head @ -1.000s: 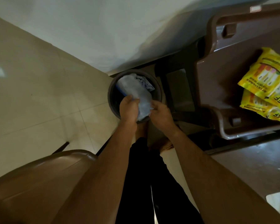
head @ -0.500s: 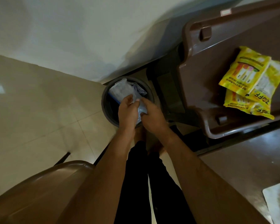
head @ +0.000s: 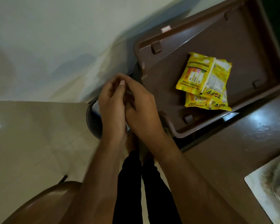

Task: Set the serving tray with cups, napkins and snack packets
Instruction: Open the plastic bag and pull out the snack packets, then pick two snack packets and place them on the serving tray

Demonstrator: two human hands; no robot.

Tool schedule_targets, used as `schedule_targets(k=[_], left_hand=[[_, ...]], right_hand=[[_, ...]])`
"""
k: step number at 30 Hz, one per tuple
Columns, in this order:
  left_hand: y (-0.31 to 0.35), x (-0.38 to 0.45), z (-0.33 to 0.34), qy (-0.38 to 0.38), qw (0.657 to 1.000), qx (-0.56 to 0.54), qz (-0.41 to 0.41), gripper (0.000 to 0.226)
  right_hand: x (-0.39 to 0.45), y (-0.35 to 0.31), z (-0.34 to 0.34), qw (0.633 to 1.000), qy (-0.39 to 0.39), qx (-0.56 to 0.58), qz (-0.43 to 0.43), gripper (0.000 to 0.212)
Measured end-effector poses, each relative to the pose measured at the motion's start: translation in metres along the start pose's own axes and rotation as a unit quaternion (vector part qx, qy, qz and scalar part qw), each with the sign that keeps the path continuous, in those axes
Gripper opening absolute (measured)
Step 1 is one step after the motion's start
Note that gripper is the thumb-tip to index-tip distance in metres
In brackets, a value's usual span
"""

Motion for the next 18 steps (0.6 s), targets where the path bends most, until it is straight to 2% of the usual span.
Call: schedule_targets(k=[6, 18], left_hand=[[0.016, -0.037, 0.052, -0.079, 0.996, -0.012, 0.047, 0.028], [-0.004, -0.085, 0.134, -0.19, 0.977, 0.054, 0.077, 0.028]], right_hand=[[0.012, 0.001, -0.059, 0.992, 0.122, 0.008, -0.033, 0.055], [0.013, 0.037, -0.147, 0.973, 0.23, -0.009, 0.015, 0.05]])
Point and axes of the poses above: each hand's wrist, its own x-axis towards the middle knuckle, its own z-axis out of the palm, y = z × x, the point moved 2 cm from there along x, towards the middle knuckle, and after that the axes turned 13 degrees about y, right-handed, at the moved point
